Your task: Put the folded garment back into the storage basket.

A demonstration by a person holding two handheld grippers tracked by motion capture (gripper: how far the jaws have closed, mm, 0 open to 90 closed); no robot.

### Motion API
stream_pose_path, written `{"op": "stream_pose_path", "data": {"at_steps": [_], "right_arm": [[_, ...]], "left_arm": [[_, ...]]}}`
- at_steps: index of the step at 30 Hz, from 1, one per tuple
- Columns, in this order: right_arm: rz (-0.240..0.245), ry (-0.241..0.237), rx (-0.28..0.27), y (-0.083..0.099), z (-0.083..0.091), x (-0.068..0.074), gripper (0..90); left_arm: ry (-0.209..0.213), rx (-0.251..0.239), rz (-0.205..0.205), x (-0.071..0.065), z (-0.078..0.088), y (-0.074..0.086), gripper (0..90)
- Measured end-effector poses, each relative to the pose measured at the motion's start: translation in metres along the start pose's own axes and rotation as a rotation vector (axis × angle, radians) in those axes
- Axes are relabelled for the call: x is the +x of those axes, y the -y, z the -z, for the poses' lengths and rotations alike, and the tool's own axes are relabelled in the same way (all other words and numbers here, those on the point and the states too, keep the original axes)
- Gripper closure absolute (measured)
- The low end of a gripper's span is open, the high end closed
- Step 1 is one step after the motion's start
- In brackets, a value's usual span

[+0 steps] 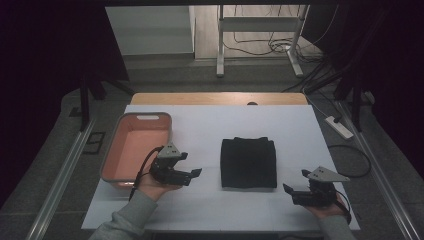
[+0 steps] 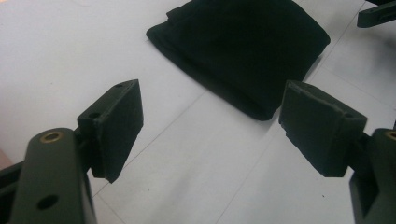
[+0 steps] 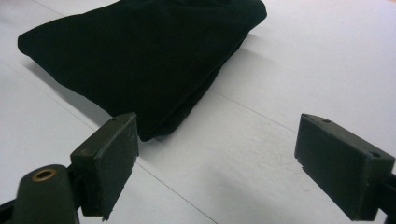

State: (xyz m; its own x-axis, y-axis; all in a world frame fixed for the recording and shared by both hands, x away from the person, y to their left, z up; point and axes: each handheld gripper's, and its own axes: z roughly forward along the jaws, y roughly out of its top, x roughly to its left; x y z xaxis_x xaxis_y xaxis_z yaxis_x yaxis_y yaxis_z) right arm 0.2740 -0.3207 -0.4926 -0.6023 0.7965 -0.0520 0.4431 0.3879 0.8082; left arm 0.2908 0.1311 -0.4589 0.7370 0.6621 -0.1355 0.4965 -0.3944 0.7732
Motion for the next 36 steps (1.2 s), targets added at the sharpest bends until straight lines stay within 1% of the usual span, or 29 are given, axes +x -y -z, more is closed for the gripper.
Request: {"op": "stream_pose_path", "data": {"at_steps": [13,36], "right_arm": [[-0.001,0.000,0.000,0.000,0.000,0.000,14.2],[-0.002,0.001,0.003,0.001,0.000,0.000,14.2]], "left_arm": [[0.016,0.013,-0.005,-0.003,-0.012,-0.006,21.9],[0.034,0.028,-0.014,-0.005,-0.031,-0.016,21.7]]}}
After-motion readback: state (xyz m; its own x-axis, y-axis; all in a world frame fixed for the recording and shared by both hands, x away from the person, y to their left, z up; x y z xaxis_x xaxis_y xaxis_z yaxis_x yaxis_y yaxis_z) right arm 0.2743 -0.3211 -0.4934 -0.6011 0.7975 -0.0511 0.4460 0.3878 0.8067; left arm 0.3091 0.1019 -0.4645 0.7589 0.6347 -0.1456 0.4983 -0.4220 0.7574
